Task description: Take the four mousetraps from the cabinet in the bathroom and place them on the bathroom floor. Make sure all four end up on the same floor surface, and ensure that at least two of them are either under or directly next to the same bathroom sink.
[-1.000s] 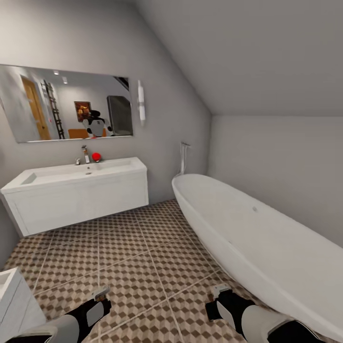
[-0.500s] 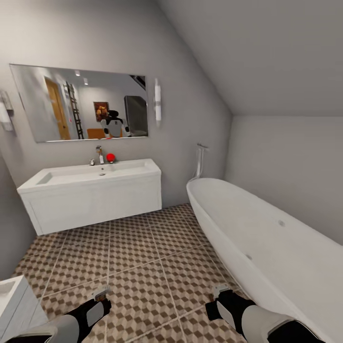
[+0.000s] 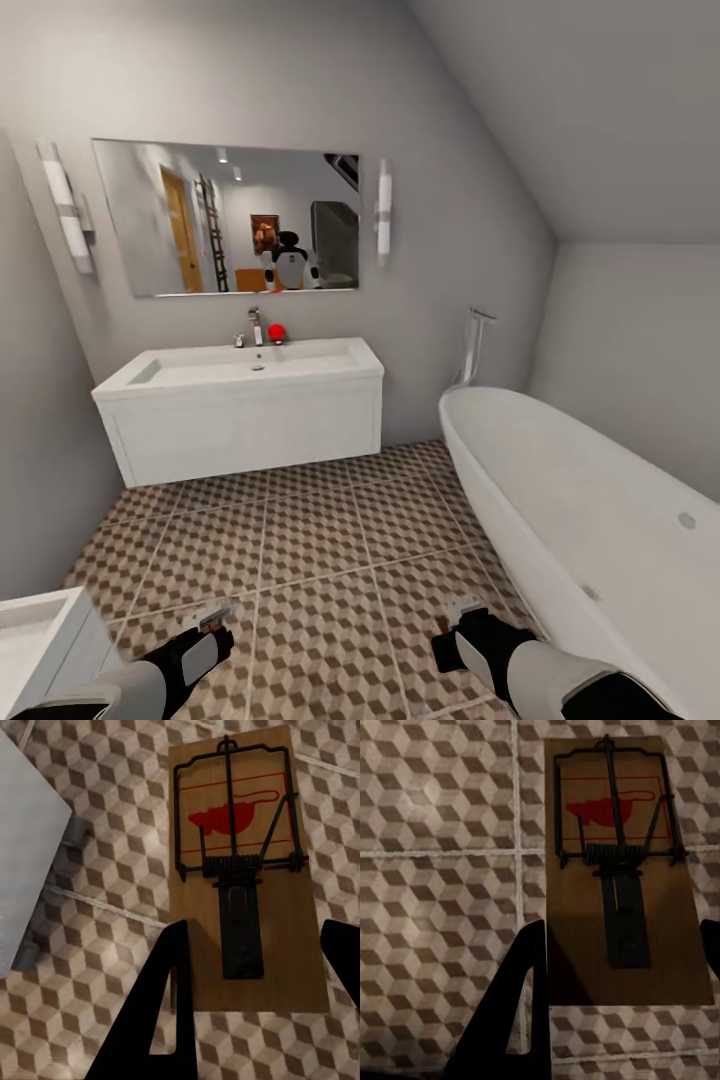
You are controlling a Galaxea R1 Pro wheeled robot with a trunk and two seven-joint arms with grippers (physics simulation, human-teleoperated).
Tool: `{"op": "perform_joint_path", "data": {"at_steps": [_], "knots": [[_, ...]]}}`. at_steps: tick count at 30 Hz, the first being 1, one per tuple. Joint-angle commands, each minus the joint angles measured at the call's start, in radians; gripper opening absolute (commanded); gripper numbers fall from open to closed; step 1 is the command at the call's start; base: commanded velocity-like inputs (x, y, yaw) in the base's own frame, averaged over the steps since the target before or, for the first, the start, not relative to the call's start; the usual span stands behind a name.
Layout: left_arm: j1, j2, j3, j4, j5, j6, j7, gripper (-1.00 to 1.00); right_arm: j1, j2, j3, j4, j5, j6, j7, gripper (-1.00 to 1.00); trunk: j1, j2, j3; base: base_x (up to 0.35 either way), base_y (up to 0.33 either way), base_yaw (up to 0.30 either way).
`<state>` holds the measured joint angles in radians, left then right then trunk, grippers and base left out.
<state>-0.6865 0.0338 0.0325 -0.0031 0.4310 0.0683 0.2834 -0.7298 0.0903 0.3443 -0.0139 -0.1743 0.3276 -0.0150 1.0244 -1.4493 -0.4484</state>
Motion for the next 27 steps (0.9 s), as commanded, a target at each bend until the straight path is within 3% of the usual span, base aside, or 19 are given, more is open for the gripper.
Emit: {"op": "perform_joint_path", "data": {"at_steps": [1, 23, 27], "knots": [[-0.001, 0.0, 0.003, -0.001, -0.001, 0.004, 0.003, -1.0, 0.0, -0.001, 0.009, -0.001, -0.011, 0.005, 0.0, -1.0, 0.001, -0.001, -0.001, 0.322, 0.0, 0.278], [-0.001, 0.0, 0.003, -0.001, -0.001, 0.004, 0.003, -1.0, 0.0, -0.001, 0.009, -0.001, -0.012, 0.005, 0.001, -1.0, 0.001, -0.001, -0.001, 0.322, 0.0, 0.029], [-0.001, 0.0, 0.003, 0.0, -0.001, 0.004, 0.003, -1.0, 0.0, -0.001, 0.009, -0.001, -0.013, 0.004, 0.001, -1.0, 0.001, -0.001, -0.001, 0.322, 0.0, 0.176]]}}
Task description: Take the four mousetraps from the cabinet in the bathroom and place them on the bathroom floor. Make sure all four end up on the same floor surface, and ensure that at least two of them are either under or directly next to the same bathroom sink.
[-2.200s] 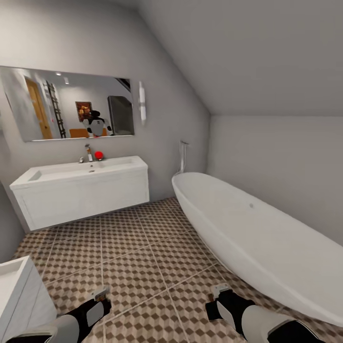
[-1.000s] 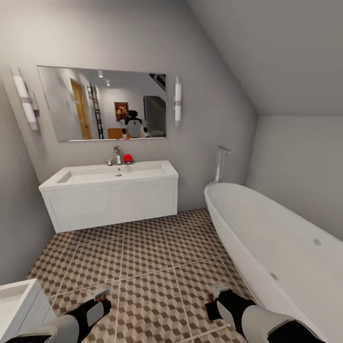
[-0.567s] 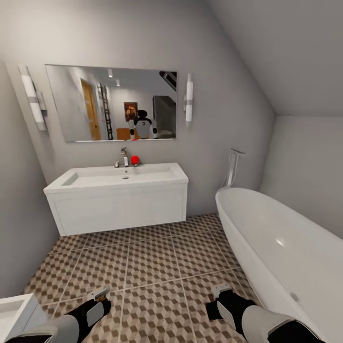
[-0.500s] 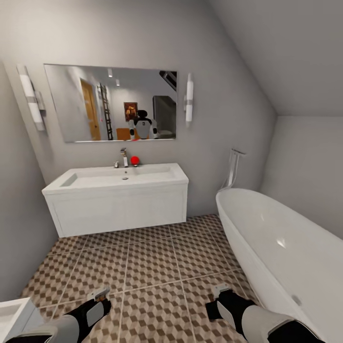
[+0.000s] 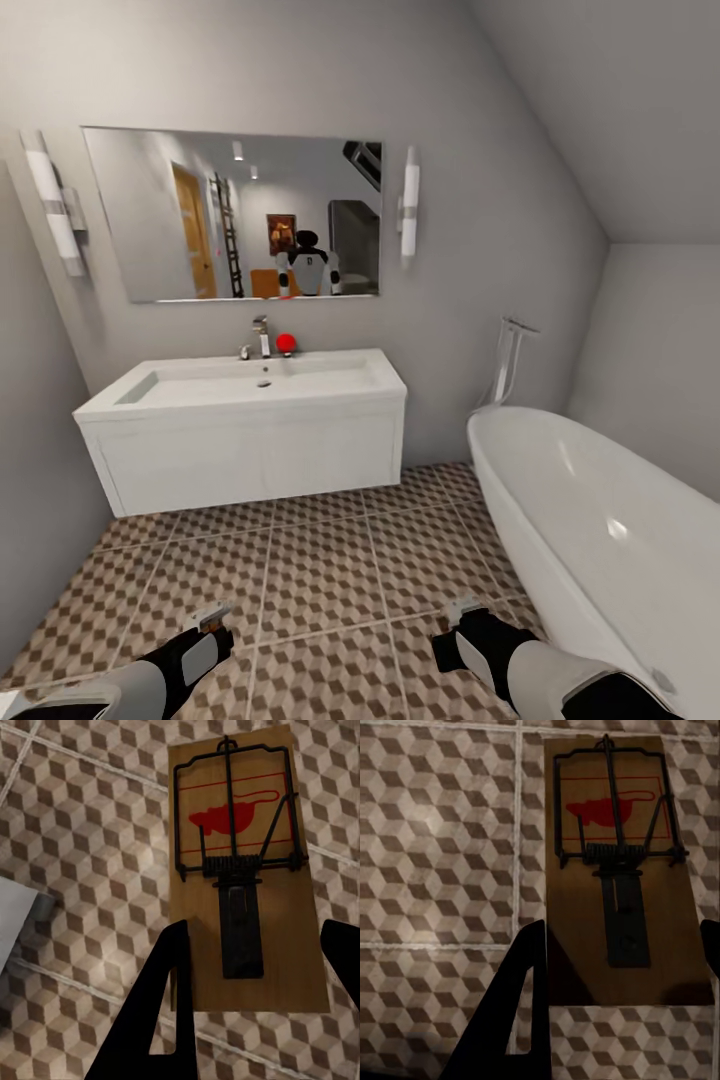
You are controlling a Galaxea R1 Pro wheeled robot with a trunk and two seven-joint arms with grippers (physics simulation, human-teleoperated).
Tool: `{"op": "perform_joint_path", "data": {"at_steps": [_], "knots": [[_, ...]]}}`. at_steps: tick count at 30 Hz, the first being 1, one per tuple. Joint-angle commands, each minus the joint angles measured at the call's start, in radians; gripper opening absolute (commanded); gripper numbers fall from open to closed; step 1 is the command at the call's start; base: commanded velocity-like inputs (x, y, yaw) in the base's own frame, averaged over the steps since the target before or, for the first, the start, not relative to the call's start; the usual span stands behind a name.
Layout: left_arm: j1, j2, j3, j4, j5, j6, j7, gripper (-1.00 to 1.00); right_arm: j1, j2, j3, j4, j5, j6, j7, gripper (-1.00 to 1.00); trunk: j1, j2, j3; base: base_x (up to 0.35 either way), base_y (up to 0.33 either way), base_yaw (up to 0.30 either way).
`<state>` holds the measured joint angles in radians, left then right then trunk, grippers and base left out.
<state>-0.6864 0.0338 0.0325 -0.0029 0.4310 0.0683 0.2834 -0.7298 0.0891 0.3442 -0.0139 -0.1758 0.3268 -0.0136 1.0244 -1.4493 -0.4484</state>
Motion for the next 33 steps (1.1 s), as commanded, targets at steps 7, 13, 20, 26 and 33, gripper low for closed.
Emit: {"op": "perform_joint_path", "data": {"at_steps": [7, 13, 20, 26, 33], "knots": [[-0.001, 0.0, 0.003, 0.0, -0.001, 0.004, 0.003, -1.0, 0.0, 0.0, 0.009, -0.001, -0.011, 0.005, 0.0, -1.0, 0.001, -0.001, -0.001, 0.322, 0.0, 0.254], [-0.001, 0.0, 0.003, 0.0, -0.001, 0.004, 0.003, -1.0, 0.0, 0.0, 0.009, -0.001, -0.011, 0.005, 0.0, -1.0, 0.001, -0.001, -0.001, 0.322, 0.0, 0.268], [-0.001, 0.0, 0.003, -0.001, -0.001, 0.004, 0.004, -1.0, 0.0, 0.0, 0.009, -0.001, -0.011, 0.005, 0.0, -1.0, 0.001, -0.001, -0.001, 0.322, 0.0, 0.27], [-0.001, 0.0, 0.003, -0.001, -0.001, 0.004, 0.003, -1.0, 0.0, 0.0, 0.009, -0.001, -0.011, 0.005, 0.0, -1.0, 0.001, -0.001, -0.001, 0.322, 0.0, 0.123], [-0.001, -0.001, 0.002, -0.001, -0.003, 0.004, 0.003, -1.0, 0.0, 0.0, 0.009, -0.001, -0.01, 0.005, 0.0, -1.0, 0.001, -0.001, -0.001, 0.151, 0.0, 0.013]]}}
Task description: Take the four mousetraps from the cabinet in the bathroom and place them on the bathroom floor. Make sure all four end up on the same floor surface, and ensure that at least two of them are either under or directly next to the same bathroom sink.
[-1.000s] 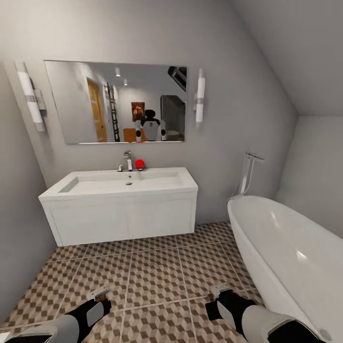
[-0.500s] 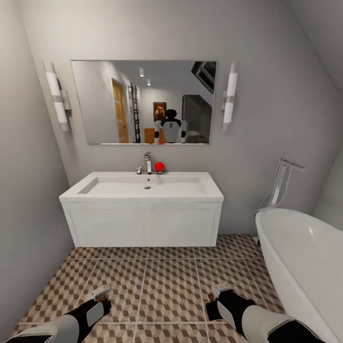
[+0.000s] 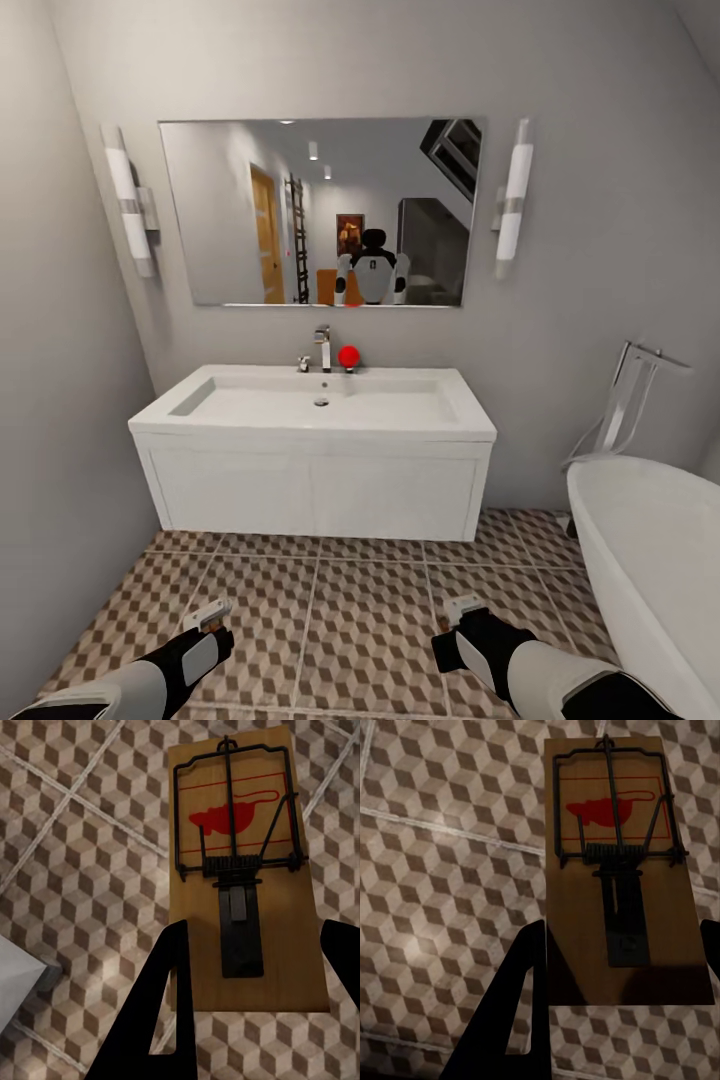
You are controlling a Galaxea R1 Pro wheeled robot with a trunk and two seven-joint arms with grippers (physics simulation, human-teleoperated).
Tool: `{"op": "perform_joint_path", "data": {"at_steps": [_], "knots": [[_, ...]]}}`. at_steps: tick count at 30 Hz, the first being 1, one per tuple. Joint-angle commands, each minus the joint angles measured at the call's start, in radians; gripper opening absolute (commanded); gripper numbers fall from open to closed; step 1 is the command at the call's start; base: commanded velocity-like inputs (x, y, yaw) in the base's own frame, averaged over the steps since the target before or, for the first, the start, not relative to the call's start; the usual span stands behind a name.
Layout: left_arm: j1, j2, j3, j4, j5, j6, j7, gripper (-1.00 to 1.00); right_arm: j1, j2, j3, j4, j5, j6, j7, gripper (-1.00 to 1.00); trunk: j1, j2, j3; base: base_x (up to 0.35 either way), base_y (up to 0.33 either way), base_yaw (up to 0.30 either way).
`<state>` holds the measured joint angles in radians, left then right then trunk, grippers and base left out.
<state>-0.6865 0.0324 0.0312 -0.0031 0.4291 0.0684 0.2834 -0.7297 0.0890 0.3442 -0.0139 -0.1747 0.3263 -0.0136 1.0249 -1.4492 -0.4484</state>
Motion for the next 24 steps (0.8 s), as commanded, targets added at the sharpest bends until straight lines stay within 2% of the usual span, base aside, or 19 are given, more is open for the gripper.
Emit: {"op": "perform_joint_path", "data": {"at_steps": [1, 13, 24], "knots": [[-0.001, 0.0, 0.003, -0.001, -0.002, 0.004, 0.003, -1.0, 0.0, 0.0, 0.009, -0.001, -0.011, 0.005, 0.0, -1.0, 0.0, -0.001, -0.001, 0.028, 0.0, 0.002], [-0.001, -0.001, 0.003, -0.001, -0.007, 0.004, 0.003, -1.0, 0.0, -0.001, 0.008, -0.001, -0.014, 0.005, 0.003, -1.0, 0.0, -0.001, -0.001, 0.006, 0.0, 0.0], [-0.001, -0.011, 0.001, -0.003, -0.013, 0.008, 0.002, -1.0, 0.0, -0.002, 0.007, -0.001, -0.015, 0.005, 0.006, -1.0, 0.0, -0.001, -0.001, 0.0, 0.0, 0.0]]}}
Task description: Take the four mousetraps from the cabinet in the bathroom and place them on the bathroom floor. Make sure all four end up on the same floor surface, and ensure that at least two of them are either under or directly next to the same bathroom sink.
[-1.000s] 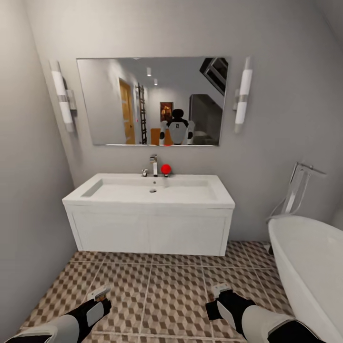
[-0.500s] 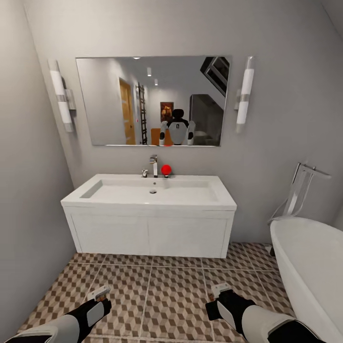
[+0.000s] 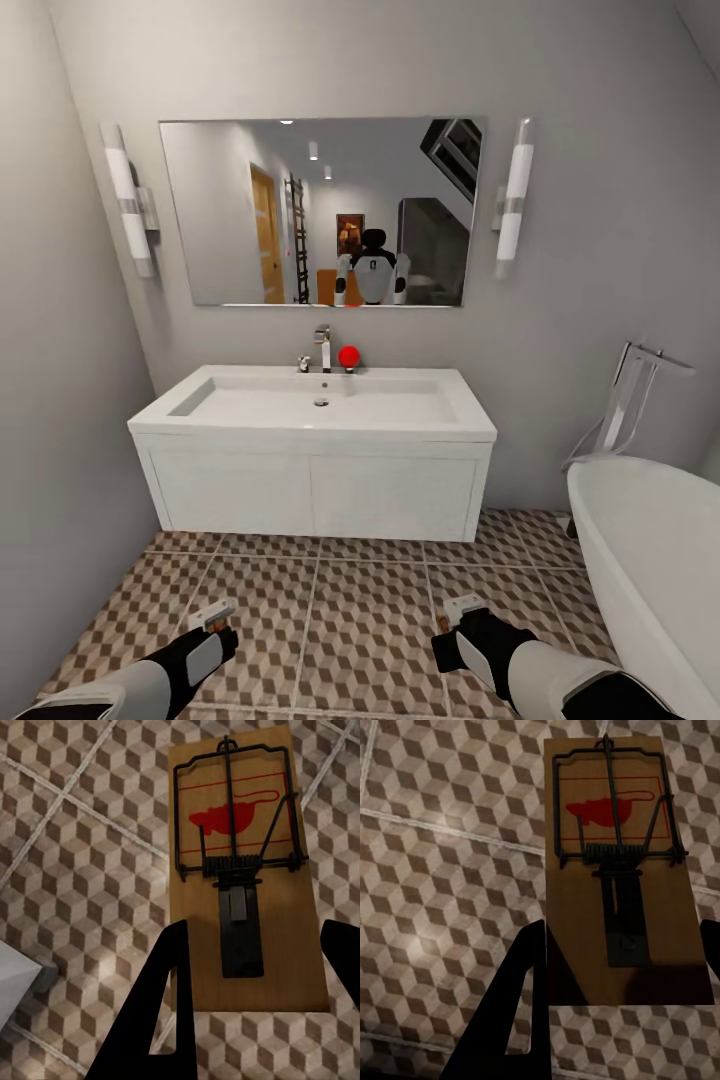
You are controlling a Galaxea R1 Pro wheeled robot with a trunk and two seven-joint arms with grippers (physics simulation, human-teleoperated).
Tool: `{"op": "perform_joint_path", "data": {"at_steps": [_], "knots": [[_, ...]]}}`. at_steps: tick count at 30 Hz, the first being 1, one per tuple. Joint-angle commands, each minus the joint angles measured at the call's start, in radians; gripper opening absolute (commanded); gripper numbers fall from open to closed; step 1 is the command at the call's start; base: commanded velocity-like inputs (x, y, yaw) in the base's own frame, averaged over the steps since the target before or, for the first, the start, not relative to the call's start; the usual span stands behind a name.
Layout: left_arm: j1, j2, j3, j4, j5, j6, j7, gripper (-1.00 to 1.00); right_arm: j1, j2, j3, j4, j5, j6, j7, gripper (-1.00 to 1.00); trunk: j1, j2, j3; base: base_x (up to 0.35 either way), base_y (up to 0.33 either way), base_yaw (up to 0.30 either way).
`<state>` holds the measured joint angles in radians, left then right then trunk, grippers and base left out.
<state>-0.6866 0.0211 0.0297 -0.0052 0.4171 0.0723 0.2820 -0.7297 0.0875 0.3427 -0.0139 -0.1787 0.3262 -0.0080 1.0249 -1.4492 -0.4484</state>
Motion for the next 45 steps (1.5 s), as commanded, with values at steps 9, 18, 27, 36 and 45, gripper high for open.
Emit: {"op": "perform_joint_path", "data": {"at_steps": [9, 18, 27, 36, 45], "knots": [[-0.001, -0.014, 0.003, -0.001, 0.0, 0.007, 0.005, -1.0, 0.0, 0.0, 0.009, -0.001, -0.009, 0.005, 0.001, -1.0, 0.0, -0.001, -0.001, 0.0, 0.0, 0.0], [-0.001, -0.047, 0.002, 0.0, -0.002, 0.005, 0.005, -1.0, 0.0, 0.0, 0.01, -0.001, -0.008, 0.005, -0.001, -1.0, 0.027, -0.05, -0.023, 0.0, 0.0, 0.0], [-0.001, -0.057, 0.001, 0.001, -0.002, 0.006, 0.008, -1.0, 0.0, 0.001, 0.01, -0.001, -0.009, 0.005, 0.0, -1.0, 0.061, -0.113, -0.051, 0.0, 0.0, 0.0], [-0.001, -0.057, 0.001, 0.001, -0.002, 0.006, 0.009, -1.0, 0.0, -0.001, 0.009, -0.001, -0.01, -0.001, 0.006, -1.0, 0.096, -0.176, -0.079, 0.0, 0.0, 0.0], [-0.001, -0.057, 0.001, 0.0, -0.003, 0.005, 0.009, -1.0, 0.0, -0.001, 0.009, -0.001, -0.009, -0.003, 0.006, -1.0, 0.13, -0.239, -0.108, 0.0, 0.0, 0.0]]}}
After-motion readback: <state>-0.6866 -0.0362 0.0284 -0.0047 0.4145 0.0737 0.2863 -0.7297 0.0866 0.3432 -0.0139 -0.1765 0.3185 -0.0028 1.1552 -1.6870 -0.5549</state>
